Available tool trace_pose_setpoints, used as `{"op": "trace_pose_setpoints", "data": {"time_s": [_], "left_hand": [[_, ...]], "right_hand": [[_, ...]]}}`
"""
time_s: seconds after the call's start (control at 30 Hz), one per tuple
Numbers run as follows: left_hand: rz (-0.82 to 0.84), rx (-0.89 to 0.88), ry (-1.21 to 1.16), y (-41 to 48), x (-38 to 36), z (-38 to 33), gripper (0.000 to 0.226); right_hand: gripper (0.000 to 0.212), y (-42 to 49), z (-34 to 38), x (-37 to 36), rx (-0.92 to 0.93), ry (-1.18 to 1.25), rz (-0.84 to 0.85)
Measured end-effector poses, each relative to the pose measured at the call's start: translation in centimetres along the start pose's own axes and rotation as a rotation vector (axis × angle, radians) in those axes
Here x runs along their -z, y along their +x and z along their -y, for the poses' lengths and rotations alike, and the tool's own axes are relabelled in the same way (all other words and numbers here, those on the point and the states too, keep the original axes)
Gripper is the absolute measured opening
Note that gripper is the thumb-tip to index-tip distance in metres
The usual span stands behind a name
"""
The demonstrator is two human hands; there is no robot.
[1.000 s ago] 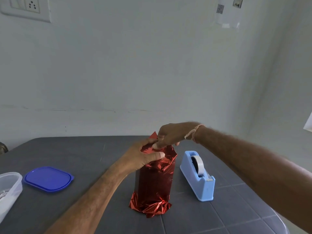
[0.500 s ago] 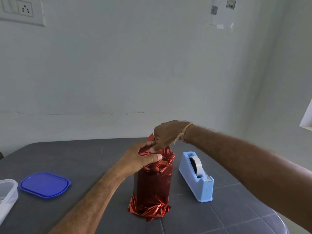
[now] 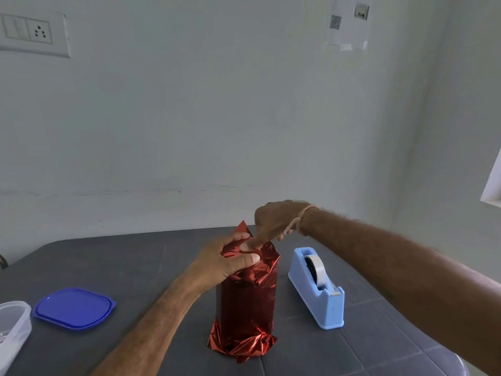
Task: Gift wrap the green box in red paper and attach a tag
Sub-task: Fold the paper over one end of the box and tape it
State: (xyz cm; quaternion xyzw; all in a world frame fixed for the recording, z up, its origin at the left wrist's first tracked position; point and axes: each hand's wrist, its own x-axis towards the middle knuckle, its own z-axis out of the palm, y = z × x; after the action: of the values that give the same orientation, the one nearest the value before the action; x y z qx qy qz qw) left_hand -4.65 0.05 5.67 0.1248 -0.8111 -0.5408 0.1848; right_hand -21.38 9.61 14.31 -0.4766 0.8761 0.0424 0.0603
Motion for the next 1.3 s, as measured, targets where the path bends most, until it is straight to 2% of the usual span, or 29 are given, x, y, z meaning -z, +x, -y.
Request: {"op": "trace_pose_setpoints", "data": {"time_s": [0.13, 0.27, 0.33, 0.4, 0.57, 0.63, 0.8, 1.0, 1.07, 1.13, 1.23, 1.3], "left_hand": [[-0.009, 0.007, -0.018, 0.1, 0.0, 0.1, 0.056], [-0.008, 0.002, 0.017, 0.2, 0.0, 0.3, 0.059], [0.002, 0.009, -0.004, 0.3, 0.0, 0.3, 0.058], [0.01, 0.009, -0.007, 0.2, 0.0, 0.3, 0.058], [0.004, 0.006, -0.017, 0.4, 0.2, 0.6, 0.051], [0.013, 0.006, -0.031, 0.5, 0.2, 0.8, 0.053], [0.005, 0.003, -0.012, 0.7, 0.3, 1.1, 0.068], [0.006, -0.017, -0.029, 0.5, 0.1, 0.7, 0.054], [0.0, -0.016, -0.024, 0.5, 0.1, 0.8, 0.053], [0.004, -0.009, -0.024, 0.5, 0.1, 0.6, 0.053], [0.017, -0.003, -0.032, 0.3, 0.1, 0.5, 0.055], [0.026, 0.003, -0.05, 0.0, 0.1, 0.3, 0.056]], "right_hand": [[0.056, -1.6, -0.6, 0.1, 0.065, 0.187, 0.081], [0.023, -1.4, -2.3, -0.2, 0.089, 0.382, 0.149], [0.016, -1.6, -2.7, 0.0, 0.105, 0.417, 0.156], [0.025, -1.6, -2.6, -0.1, 0.11, 0.454, 0.138], [0.085, -1.2, -1.1, -2.3, 0.033, 0.364, -0.028], [0.089, -0.8, -1.0, -2.7, 0.021, 0.356, -0.054], [0.071, -1.0, -1.0, -2.9, -0.008, 0.417, -0.082], [0.04, -2.2, -2.2, -2.6, 0.041, 0.636, 0.013], [0.032, -2.5, -2.2, -3.4, 0.041, 0.706, -0.041], [0.033, -2.6, -2.1, -4.4, 0.029, 0.744, -0.126], [0.038, -3.1, -2.3, -5.8, 0.041, 0.741, -0.353], [0.027, -3.8, -2.6, -7.0, 0.116, 0.812, -0.499]]}}
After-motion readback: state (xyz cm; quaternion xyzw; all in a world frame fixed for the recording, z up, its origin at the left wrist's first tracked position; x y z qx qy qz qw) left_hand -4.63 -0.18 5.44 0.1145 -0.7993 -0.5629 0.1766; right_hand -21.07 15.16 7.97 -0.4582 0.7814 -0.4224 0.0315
